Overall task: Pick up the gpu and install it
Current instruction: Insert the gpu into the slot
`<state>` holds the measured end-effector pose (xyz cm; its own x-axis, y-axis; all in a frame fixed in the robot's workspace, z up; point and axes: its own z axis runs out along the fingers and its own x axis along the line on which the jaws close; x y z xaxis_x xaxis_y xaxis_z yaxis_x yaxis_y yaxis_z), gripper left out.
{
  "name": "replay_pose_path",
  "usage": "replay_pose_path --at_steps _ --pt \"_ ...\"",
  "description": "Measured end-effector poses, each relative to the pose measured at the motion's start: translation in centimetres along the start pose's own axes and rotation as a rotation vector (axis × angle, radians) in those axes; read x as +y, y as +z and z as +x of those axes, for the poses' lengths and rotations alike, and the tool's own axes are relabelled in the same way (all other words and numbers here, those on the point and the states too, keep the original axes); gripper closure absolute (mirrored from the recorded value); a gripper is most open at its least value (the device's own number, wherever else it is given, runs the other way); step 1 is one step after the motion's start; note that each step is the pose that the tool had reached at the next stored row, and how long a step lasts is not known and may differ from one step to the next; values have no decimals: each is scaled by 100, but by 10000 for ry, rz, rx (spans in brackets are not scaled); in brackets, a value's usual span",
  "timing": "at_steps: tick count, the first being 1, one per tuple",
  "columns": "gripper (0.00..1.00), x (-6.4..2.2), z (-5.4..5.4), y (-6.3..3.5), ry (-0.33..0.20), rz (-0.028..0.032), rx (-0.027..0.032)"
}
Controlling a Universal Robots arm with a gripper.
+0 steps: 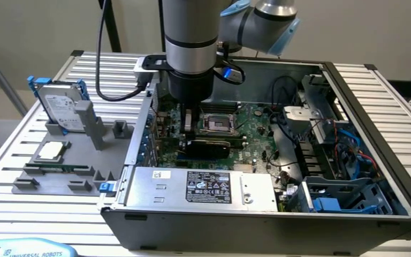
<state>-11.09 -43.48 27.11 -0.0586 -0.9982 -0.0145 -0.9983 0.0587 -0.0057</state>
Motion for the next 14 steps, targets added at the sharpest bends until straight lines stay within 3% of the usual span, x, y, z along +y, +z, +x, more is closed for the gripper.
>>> replay_pose_path --at_steps 14 --pt "89 9 -12 11 3 0 3"
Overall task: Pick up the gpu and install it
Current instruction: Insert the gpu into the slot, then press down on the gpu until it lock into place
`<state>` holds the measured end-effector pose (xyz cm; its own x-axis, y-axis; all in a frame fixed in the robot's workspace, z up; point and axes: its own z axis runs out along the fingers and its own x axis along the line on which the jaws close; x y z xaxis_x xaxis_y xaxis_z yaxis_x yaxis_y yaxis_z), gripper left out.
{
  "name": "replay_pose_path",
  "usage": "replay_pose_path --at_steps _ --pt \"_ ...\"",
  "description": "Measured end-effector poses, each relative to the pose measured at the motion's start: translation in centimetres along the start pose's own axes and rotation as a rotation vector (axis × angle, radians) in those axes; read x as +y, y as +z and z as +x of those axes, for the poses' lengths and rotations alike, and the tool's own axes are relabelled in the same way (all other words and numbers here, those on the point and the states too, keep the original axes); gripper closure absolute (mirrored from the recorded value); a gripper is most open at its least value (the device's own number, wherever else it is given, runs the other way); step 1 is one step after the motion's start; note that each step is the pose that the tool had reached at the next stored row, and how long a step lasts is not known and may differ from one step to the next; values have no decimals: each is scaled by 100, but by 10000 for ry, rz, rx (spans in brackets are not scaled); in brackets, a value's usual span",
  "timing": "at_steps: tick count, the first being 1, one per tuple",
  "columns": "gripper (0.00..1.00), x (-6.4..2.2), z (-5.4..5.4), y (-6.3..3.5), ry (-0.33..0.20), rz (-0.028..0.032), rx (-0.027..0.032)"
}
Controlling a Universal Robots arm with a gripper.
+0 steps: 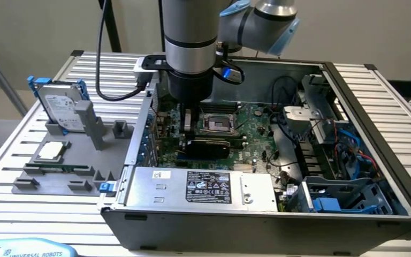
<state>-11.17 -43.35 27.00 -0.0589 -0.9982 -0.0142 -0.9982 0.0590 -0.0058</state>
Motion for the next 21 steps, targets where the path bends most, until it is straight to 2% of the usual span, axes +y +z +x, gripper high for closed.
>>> replay_pose_path --at_steps 21 --pt "89 10 -3 28 -1 1 16"
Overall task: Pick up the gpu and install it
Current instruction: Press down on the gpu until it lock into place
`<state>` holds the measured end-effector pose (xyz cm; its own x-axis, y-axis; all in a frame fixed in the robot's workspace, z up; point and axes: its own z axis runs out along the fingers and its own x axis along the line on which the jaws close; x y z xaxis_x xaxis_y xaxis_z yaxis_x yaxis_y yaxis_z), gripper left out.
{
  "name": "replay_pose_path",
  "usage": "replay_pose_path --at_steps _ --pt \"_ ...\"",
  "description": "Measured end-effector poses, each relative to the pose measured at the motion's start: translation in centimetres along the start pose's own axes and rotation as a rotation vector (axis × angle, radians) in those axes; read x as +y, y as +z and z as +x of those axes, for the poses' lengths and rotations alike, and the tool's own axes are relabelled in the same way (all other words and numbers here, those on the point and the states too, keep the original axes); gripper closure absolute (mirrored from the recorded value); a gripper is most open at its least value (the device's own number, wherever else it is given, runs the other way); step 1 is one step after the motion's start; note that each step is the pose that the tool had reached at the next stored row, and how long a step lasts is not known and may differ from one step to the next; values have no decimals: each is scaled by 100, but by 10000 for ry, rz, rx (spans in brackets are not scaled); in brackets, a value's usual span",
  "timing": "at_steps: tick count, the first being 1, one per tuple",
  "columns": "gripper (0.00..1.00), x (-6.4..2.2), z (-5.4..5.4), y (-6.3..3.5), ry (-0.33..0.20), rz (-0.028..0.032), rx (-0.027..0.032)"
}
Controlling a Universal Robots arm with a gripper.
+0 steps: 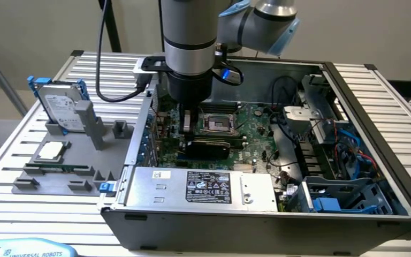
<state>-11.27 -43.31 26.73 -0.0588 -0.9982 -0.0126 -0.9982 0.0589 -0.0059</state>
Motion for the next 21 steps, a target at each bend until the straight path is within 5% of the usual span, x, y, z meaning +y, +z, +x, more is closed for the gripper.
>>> replay_pose_path --at_steps 13,21 --pt "89 -16 -5 -287 0 0 -1" --pt "89 -22 -5 -297 -9 0 -1"
